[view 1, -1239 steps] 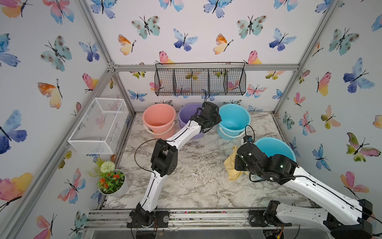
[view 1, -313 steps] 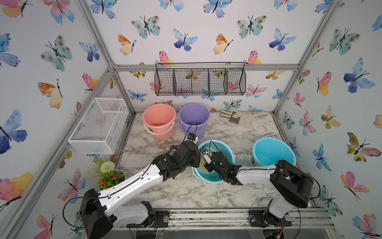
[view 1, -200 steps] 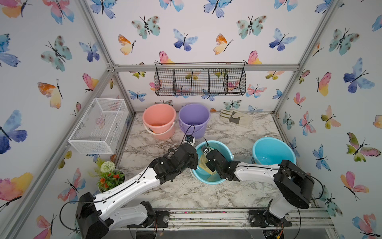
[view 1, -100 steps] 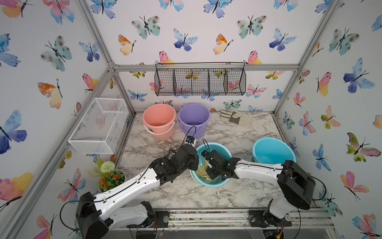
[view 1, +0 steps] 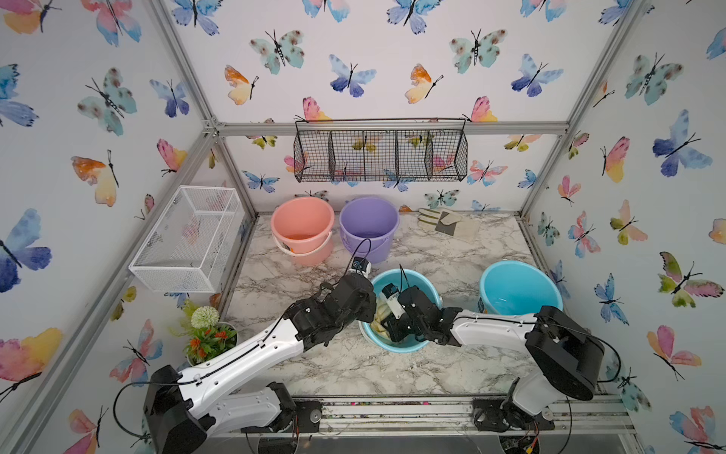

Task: Wipe the inside of the bucket with a cloth
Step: Wipe the dirt from the inside of the bucket.

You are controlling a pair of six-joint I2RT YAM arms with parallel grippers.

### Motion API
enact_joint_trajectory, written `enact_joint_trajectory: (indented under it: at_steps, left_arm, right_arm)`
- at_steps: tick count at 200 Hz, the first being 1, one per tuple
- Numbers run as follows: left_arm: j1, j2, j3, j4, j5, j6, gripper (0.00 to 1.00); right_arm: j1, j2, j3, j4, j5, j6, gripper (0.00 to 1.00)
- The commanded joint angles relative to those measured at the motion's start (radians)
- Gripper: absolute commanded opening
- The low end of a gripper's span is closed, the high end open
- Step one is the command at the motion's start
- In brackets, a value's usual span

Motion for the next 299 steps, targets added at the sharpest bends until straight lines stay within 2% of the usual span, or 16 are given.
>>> enact_joint_trajectory:
  at_steps: [1,38,58,132,148,161,213,266,299]
  left_arm:
    - [0.008,-0.007,0.022,0.006,-0.034,-0.018,0.00]
    - [0.008,-0.014,0.025,-0.006,-0.020,-0.021,0.00]
    - [0.008,-0.015,0.023,-0.013,-0.011,-0.024,0.00]
    - [0.007,-0.040,0.012,-0.022,-0.031,-0.028,0.00]
    - [0.008,-0.037,0.013,-0.023,-0.036,-0.023,0.00]
    - [0.008,-0.036,0.015,-0.028,-0.045,-0.020,0.00]
    - [0.008,-0.046,0.007,-0.031,-0.067,-0.019,0.00]
    - [0.008,-0.048,-0.002,-0.028,-0.073,-0.016,0.00]
    - [0.007,-0.051,-0.014,-0.013,-0.068,-0.015,0.00]
  right_arm:
    - [0.002,0.020,-0.022,0.235,0.115,-0.027,0.02]
    - [0.002,0.068,-0.021,0.437,0.248,-0.133,0.02]
    - [0.004,0.107,0.009,0.463,0.329,-0.202,0.02]
    - [0.010,0.157,0.057,0.259,0.795,-0.482,0.02]
    - [0.010,0.152,0.065,0.185,0.835,-0.505,0.02]
    - [0.010,0.143,0.089,0.071,0.845,-0.475,0.02]
    - [0.010,0.080,0.126,-0.314,0.772,-0.296,0.02]
    - [0.008,0.058,0.164,-0.603,0.433,-0.193,0.02]
    - [0.008,0.061,0.175,-0.631,0.154,-0.169,0.02]
